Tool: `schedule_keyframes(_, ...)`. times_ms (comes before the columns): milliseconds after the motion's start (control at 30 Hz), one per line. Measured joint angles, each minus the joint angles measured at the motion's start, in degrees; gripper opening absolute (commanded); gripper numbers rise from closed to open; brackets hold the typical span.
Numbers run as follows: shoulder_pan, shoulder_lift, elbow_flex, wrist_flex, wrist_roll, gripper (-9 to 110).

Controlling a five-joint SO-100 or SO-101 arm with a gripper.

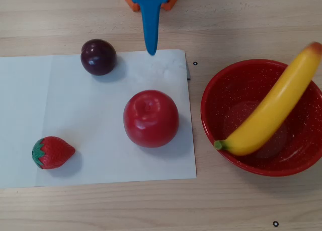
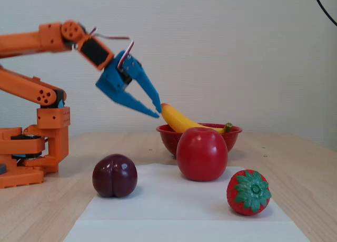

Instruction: Grasp the banana and put it in the red bowl

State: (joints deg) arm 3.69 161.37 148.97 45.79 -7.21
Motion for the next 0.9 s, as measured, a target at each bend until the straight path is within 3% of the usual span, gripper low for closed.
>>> schedule_keyframes(333,0.0,18.3,24.3,-12.3,0.0,0)
schedule_keyframes(533,0.0,25.0,29.0,-17.8,0.0,0)
schedule_keyframes(700,0.0,26.5,30.1,-17.5,-0.3,0)
schedule_keyframes(900,0.0,26.5,30.1,-6.2,-1.8,0)
